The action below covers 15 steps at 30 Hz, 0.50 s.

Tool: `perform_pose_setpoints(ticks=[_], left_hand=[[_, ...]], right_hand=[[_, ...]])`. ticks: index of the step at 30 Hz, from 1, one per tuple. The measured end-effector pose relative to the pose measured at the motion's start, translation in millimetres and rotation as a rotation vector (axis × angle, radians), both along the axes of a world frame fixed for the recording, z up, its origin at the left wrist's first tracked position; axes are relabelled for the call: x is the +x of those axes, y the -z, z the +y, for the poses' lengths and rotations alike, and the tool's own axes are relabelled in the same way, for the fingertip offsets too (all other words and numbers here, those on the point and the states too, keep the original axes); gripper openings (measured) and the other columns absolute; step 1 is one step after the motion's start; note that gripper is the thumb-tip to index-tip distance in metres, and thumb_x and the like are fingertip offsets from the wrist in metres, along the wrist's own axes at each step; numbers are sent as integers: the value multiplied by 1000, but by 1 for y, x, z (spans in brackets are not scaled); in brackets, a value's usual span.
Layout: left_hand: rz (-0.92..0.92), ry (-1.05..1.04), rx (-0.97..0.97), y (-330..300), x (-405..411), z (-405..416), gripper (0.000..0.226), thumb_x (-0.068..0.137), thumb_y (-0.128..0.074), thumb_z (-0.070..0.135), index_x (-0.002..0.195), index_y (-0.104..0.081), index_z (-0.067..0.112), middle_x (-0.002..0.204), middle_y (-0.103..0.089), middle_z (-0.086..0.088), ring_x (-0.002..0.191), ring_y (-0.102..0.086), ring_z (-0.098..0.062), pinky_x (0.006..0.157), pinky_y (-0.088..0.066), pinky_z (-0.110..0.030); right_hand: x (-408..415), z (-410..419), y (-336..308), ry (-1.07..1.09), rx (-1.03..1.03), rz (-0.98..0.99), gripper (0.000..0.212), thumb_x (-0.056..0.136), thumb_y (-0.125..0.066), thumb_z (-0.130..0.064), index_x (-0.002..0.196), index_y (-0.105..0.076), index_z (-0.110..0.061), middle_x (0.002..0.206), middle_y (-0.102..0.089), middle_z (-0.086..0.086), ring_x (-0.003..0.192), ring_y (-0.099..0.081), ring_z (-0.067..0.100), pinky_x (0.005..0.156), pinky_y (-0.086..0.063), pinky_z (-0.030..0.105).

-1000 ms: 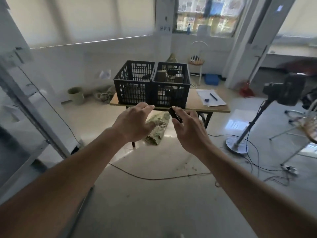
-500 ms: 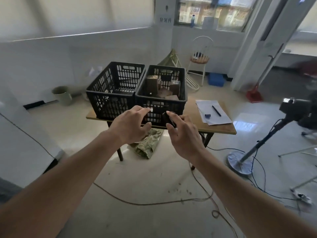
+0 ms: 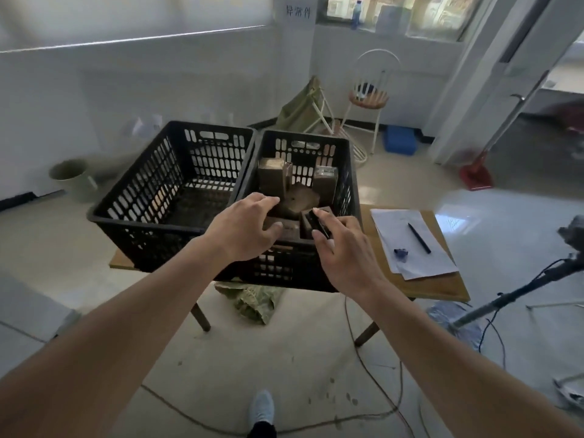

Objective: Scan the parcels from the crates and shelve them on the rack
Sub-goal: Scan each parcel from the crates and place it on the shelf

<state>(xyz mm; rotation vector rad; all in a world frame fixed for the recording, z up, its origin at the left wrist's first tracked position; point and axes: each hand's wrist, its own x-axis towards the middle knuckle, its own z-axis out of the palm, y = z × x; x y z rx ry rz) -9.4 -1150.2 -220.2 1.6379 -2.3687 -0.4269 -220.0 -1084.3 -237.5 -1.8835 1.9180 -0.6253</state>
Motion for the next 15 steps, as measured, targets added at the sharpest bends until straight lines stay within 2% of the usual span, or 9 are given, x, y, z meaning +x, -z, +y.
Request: perform_pose_setpoints(ticks=[5, 15], left_hand=[[-25, 2, 65, 13, -1, -95, 66, 103, -56, 47, 162, -38, 23, 164, -41, 4, 148, -42, -21, 119, -40, -45], [-73, -73, 193, 57, -29, -226, 66, 102, -56, 48, 162, -37, 24, 167, -35, -1, 150, -39, -25, 120, -39, -48]], right_hand=[[-4, -84, 13, 20, 63, 5, 52, 111, -46, -46, 161, -41, -38, 142, -50, 6, 123, -58, 32, 105, -52, 53], [-29, -220, 46, -17, 210, -74, 51, 112, -44, -47, 161, -38, -40, 138, -49, 8, 121, -59, 33, 107, -51, 52]])
